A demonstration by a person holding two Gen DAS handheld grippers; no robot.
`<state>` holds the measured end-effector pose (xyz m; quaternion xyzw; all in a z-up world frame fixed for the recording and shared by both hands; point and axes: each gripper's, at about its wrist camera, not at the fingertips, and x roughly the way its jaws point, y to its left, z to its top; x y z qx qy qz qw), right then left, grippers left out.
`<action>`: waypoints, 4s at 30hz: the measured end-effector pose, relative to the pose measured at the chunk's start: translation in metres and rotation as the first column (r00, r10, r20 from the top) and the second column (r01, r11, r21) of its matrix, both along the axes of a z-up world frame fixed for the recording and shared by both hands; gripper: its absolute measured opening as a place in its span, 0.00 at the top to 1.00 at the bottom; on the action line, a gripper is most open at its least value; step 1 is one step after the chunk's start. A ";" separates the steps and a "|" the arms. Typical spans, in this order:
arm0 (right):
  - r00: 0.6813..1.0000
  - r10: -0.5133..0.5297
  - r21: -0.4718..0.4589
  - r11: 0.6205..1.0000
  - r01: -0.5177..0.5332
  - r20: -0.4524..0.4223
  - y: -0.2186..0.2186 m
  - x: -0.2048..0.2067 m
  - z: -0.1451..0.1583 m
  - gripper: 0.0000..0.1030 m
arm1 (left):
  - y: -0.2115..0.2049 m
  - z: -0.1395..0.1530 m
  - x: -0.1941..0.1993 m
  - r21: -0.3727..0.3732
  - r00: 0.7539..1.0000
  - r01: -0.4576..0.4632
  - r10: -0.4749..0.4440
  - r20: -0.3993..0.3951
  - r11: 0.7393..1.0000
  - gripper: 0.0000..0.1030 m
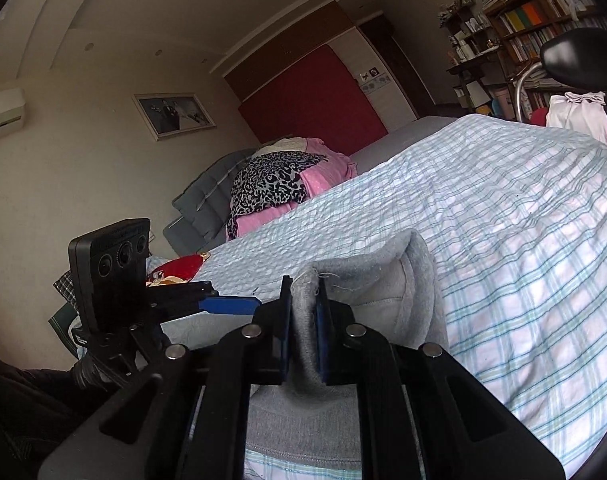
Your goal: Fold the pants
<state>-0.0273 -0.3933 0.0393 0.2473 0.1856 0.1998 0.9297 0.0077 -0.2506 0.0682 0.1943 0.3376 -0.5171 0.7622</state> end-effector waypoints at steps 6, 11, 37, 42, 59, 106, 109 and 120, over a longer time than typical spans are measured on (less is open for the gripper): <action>1.000 0.027 -0.044 0.999 -0.027 0.007 0.017 0.013 0.019 0.90 | -0.018 0.011 -0.022 -0.006 0.995 0.060 -0.059 0.079 0.998 0.20; 0.994 0.093 -0.059 0.994 -0.089 0.055 0.035 0.015 0.038 0.90 | -0.036 0.008 -0.026 0.048 0.982 0.030 -0.038 0.185 0.998 0.63; 0.937 -0.016 -0.064 0.998 -0.007 -0.350 -0.031 0.142 -0.058 0.85 | -0.009 0.027 -0.031 -0.023 0.963 -0.011 0.017 0.269 1.000 0.92; 0.960 -0.017 -0.078 0.997 -0.005 -0.279 -0.034 0.168 -0.036 0.93 | -0.022 0.026 -0.033 -0.064 0.976 0.028 -0.014 0.219 0.998 0.92; 0.953 0.039 -0.246 0.962 -0.117 -0.299 -0.048 0.199 -0.070 0.93 | -0.112 -0.093 -0.018 0.054 0.999 0.011 -0.009 -0.042 0.998 0.92; 0.948 -0.275 -0.581 0.803 0.135 -0.159 0.077 0.031 -0.072 0.58 | 0.239 -0.056 -0.035 -0.113 0.763 -0.645 0.645 -0.042 0.755 0.25; 0.972 -0.213 -0.569 0.814 0.118 -0.103 0.108 0.033 -0.055 0.58 | 0.280 -0.047 -0.043 -0.135 0.699 -0.711 0.715 -0.027 0.690 0.25; 0.989 0.125 -0.546 0.825 -0.149 -0.081 0.256 0.073 -0.022 0.52 | 0.428 -0.033 -0.079 -0.224 0.440 -0.880 0.896 -0.055 0.418 0.21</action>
